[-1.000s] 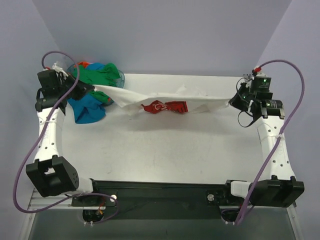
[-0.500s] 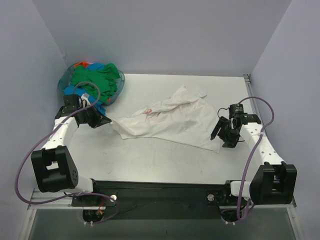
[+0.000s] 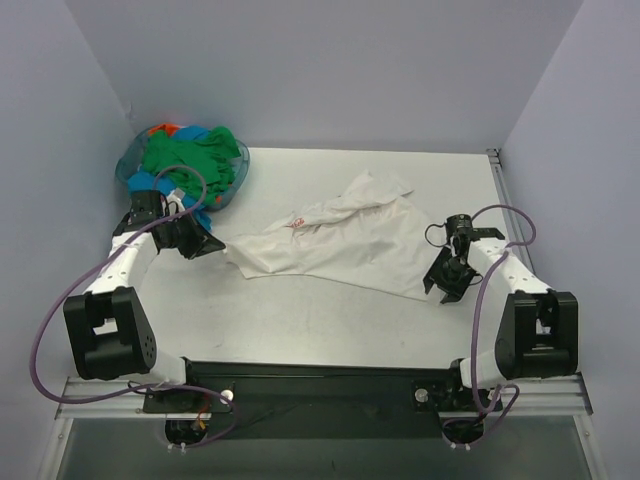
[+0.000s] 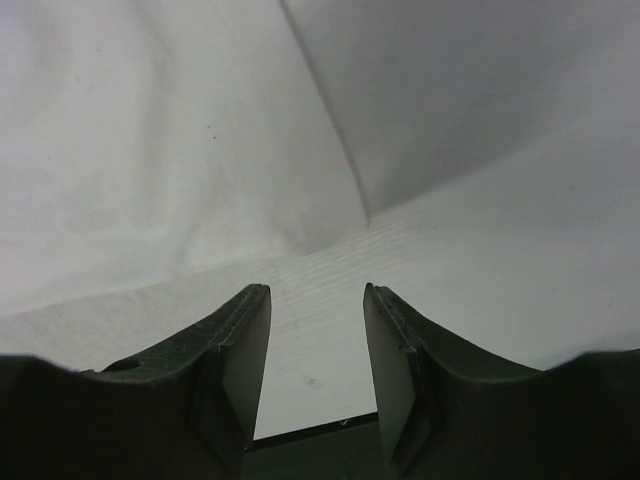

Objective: Fold and stack the t-shirts
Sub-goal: Flatten out the tshirt

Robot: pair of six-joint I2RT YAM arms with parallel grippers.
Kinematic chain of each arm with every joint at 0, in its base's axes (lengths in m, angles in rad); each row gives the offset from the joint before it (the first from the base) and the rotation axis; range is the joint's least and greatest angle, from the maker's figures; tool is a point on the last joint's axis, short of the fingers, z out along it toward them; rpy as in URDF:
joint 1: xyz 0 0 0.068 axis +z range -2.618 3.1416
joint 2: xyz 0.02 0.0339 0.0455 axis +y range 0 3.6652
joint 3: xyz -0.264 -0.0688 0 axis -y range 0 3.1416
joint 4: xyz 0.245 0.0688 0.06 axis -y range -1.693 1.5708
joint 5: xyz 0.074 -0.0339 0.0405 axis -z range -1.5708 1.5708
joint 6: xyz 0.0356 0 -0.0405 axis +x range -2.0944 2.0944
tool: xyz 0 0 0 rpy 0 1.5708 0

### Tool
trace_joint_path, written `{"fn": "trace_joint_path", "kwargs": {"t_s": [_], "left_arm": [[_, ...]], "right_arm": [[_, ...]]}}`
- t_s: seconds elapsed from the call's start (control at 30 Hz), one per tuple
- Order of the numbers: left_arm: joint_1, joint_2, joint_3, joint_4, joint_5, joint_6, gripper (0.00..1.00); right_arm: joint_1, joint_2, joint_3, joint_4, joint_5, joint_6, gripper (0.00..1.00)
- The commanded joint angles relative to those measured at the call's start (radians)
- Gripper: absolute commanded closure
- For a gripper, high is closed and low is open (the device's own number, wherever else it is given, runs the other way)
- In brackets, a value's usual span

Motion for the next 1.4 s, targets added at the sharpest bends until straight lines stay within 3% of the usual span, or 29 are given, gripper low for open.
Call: {"fn": "trace_joint_path", "kwargs": {"t_s": [0.0,0.6,0.8,0.9,1.03,1.23,1.37], "left_arm": [[-0.002,0.008,0.04,-0.017,0.012,0.045,1.0],[-0.002,0.032,0.071,-0.045,0.015,0.068,1.0],[-0.002,0.031,0.067,-0.043,0.009,0.068,1.0],[-0.001,0.032,0.063,-0.043,0.0,0.07,1.0],[-0.005,0.031,0.07,-0.04,-0.02,0.07,1.0],[-0.054,-0.017,0.123,0.045,-0.067,-0.029,1.0],[-0.133,-0.025,0.22,0.108,-0.124,-0.108,1.0]], "right_arm": [[-0.013,0.028,-0.018,-0.01,0.048,0.032,0.58],[-0.021,0.131,-0.078,0.065,0.062,0.092,0.66],[-0.018,0.156,-0.107,0.096,0.065,0.107,0.74],[-0.02,0.174,-0.107,0.107,0.07,0.1,0.84],[-0.021,0.16,-0.066,0.093,0.073,0.074,0.99],[-0.03,0.07,0.066,-0.016,0.073,0.005,1.0],[-0.038,0.013,0.263,-0.115,0.077,-0.041,1.0]]}}
